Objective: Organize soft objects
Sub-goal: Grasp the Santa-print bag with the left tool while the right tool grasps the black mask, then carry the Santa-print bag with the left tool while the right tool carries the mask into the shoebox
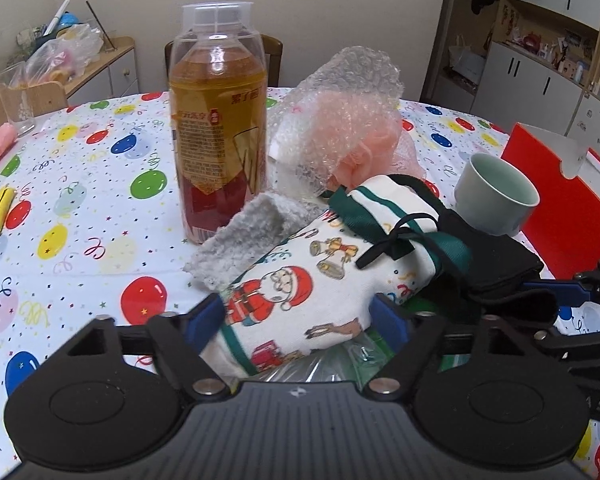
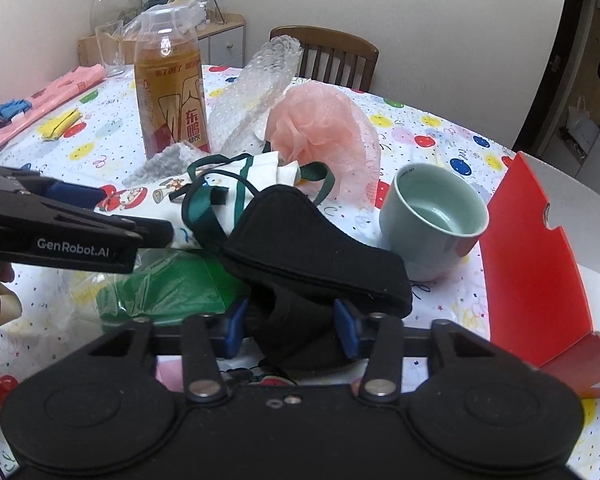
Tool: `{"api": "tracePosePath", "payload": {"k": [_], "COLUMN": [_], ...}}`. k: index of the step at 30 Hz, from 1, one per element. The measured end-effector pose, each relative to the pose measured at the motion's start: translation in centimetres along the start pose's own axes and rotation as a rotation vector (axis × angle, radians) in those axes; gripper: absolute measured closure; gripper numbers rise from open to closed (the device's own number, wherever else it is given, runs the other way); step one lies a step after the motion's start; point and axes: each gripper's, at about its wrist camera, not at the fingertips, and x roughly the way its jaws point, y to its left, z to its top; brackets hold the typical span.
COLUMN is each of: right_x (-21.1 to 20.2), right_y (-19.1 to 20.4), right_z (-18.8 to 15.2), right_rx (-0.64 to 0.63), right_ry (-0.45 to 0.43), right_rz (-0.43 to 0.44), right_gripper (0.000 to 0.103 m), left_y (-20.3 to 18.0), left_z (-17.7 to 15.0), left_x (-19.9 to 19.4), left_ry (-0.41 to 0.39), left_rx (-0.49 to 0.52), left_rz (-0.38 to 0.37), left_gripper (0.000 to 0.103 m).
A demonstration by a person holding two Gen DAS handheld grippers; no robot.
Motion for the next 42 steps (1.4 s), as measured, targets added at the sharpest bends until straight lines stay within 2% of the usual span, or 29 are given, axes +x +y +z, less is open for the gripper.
{"api": "tracePosePath", "payload": {"k": [2, 3, 4, 7, 10, 14, 18, 19, 21, 22, 23, 25, 28, 30, 34, 39, 42], "right_x": [-0.3, -0.4, -0.5, -1.0, -1.6, -2.2, -2.7, -2.8, -3.1, -3.2, -3.4, -3.8, -4.3, -4.7, -4.7, -4.4, -4.3], "right_y": [-0.1, -0.2, -0.3, -0.5, -0.9, -1.7, -2.4, -2.5, -2.6, -2.6, -2.7, -2.9, -3.3, -3.6, -3.9, -4.0, -3.8], "right_z": [0.1, 0.2, 0.3, 0.4, 0.5, 0.5, 0.3, 0.3, 0.3, 0.3, 0.3, 0.3, 0.5, 0.6, 0.8, 0.7, 0.6], "right_rx": [0.009, 0.014, 0.019, 0.033, 0.054, 0.083, 0.116, 0.119, 0.127, 0.132, 0.136, 0.146, 0.167, 0.180, 0.185, 0.187, 0.182], "right_ry": [-0.009, -0.013, -0.018, -0.029, -0.041, -0.044, -0.047, -0.048, -0.051, -0.053, -0.056, -0.065, -0.075, -0.082, -0.077, -0.066, -0.058], "right_rz": [0.002, 0.003, 0.004, 0.003, 0.003, 0.003, 0.010, 0.010, 0.012, 0.014, 0.014, 0.013, 0.012, 0.012, 0.003, 0.001, 0.001], "right_gripper": [0.070, 0.075, 0.079, 0.087, 0.089, 0.089, 0.089, 0.089, 0.089, 0.089, 0.089, 0.089, 0.090, 0.090, 0.090, 0.090, 0.091], "left_y": [0.2, 0.3, 0.4, 0.7, 1.1, 1.8, 1.6, 1.4, 1.1, 0.8, 0.5, 0.0, -0.9, -1.9, -3.9, -4.9, -4.8], "left_z": [0.0, 0.0, 0.1, 0.3, 0.4, 0.4, 0.3, 0.3, 0.3, 0.3, 0.4, 0.4, 0.5, 0.8, 1.0, 1.0, 0.9], "left_x": [-0.1, -0.2, -0.3, -0.4, -0.5, -1.1, -1.9, -2.1, -2.4, -2.5, -2.5, -2.6, -3.1, -2.7, -0.7, 1.1, 2.0], "left_ry": [0.001, -0.001, -0.003, -0.003, -0.003, -0.013, -0.025, -0.027, -0.028, -0.030, -0.030, -0.033, -0.080, -0.073, -0.062, -0.044, -0.027], "left_rx": [-0.008, -0.010, -0.012, -0.014, -0.010, -0.030, 0.013, 0.026, 0.052, 0.069, 0.087, 0.113, 0.158, 0.228, 0.378, 0.440, 0.434], "left_rz": [0.007, 0.013, 0.023, 0.054, 0.072, 0.055, 0.047, 0.032, 0.009, 0.006, 0.000, -0.030, -0.051, -0.066, -0.026, -0.029, -0.023], "left_gripper": [0.053, 0.058, 0.069, 0.087, 0.089, 0.088, 0.088, 0.085, 0.071, 0.051, 0.024, 0.013, 0.013, 0.013, 0.013, 0.013, 0.014]}}
